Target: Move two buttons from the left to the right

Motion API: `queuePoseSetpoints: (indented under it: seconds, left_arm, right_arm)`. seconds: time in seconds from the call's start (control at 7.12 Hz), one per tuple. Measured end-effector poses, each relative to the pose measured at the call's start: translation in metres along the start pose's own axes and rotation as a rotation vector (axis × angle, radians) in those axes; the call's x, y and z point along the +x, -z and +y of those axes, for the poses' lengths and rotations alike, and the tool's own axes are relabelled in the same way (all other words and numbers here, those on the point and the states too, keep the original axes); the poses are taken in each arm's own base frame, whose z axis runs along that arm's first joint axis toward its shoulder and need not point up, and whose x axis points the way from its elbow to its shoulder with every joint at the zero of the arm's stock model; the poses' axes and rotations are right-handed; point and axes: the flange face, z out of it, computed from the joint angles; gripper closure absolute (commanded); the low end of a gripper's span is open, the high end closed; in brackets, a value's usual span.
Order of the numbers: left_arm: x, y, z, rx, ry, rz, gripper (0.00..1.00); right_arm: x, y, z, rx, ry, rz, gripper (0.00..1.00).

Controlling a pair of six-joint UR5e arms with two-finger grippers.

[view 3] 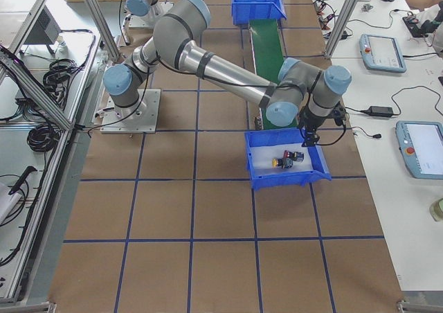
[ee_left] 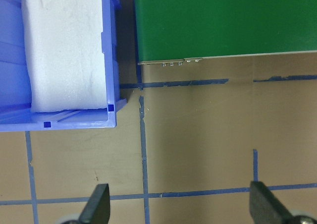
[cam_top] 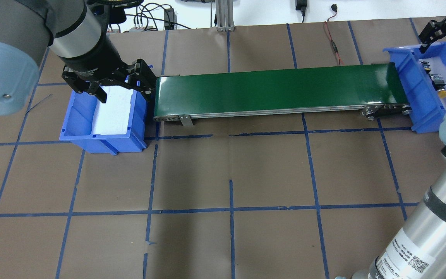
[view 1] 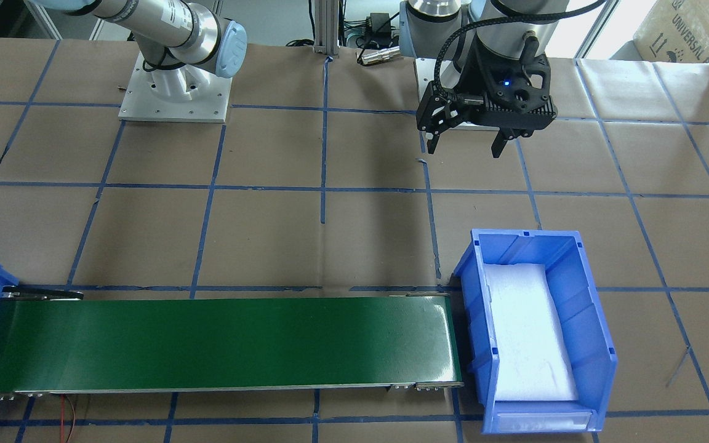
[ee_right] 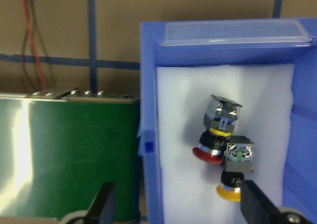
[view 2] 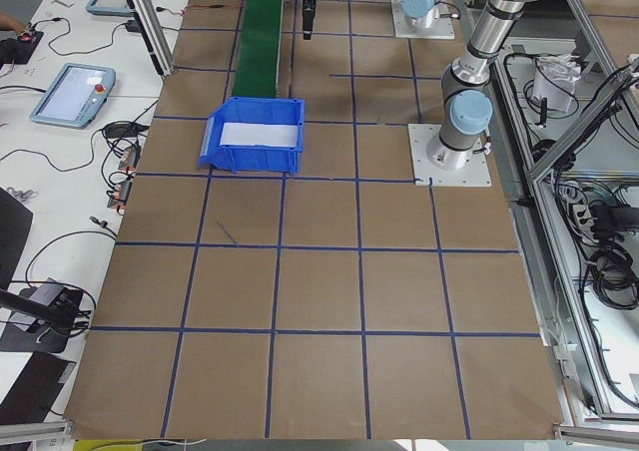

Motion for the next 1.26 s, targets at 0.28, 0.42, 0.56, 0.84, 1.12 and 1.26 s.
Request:
queuePoseSetpoints:
  seconds: [0.28, 0.42, 0.56, 0.84, 1.12, 1.26]
  left_arm:
    - [0.0, 0.001, 0.001, 0.001, -0.001, 0.001, 0.0]
    - [0.0, 0.0, 0.001, 0.001, -0.001, 0.002, 0.0]
    - [0.0, 0.0, 0.001, 0.001, -0.001, 0.002, 0.0]
    - [0.0, 0.001, 0.002, 0.003, 0.0, 0.002, 0.0]
    - [-0.002, 0.002, 0.002, 0.004, 0.002, 0.0, 0.0]
    - [-0.002, 0.003, 0.003, 0.003, 0.002, -0.001, 0.0]
  right_arm:
    - [-0.113, 0.052, 0.012, -0.032, 0.074, -0.007, 0.01]
    - [-0.169, 0.069, 0.022, -0.05, 0.095, -0.023, 0.0]
    - [-0.221, 0.079, 0.031, -0.057, 0.099, -0.037, 0.01]
    - [-0.296, 0.086, 0.059, -0.074, 0.062, -0.04, 0.0]
    - [-0.325, 0.101, 0.107, -0.067, 0.06, -0.044, 0.0]
    - [-0.334, 0.103, 0.13, -0.064, 0.065, -0.049, 0.0]
